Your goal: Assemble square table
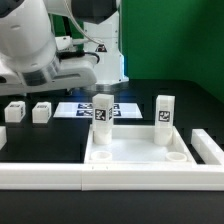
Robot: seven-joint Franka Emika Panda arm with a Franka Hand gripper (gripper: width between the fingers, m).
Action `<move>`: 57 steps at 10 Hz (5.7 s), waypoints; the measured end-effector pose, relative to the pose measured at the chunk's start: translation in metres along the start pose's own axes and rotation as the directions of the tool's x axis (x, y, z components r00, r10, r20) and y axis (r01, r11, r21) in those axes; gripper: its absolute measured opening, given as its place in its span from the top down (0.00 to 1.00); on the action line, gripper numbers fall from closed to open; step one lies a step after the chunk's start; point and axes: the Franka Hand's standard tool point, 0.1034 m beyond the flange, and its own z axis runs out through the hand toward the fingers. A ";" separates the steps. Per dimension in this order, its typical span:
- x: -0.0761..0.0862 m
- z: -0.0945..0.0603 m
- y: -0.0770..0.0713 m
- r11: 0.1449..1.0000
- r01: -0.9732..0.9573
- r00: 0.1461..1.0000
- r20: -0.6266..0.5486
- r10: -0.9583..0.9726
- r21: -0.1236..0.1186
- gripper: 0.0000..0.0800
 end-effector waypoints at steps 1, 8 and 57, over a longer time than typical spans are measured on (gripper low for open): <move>0.001 0.010 0.008 1.000 -0.014 1.000 0.017 0.014 0.005 0.19; -0.001 0.050 0.014 0.999 -0.040 0.998 0.053 0.039 0.015 0.19; 0.016 -0.195 -0.070 0.980 -0.184 0.085 -0.994 -0.062 -0.077 0.64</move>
Offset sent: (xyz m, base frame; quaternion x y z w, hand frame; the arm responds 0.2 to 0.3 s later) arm -0.0189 -0.0086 -0.0170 -0.0065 -0.0150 0.0372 0.9992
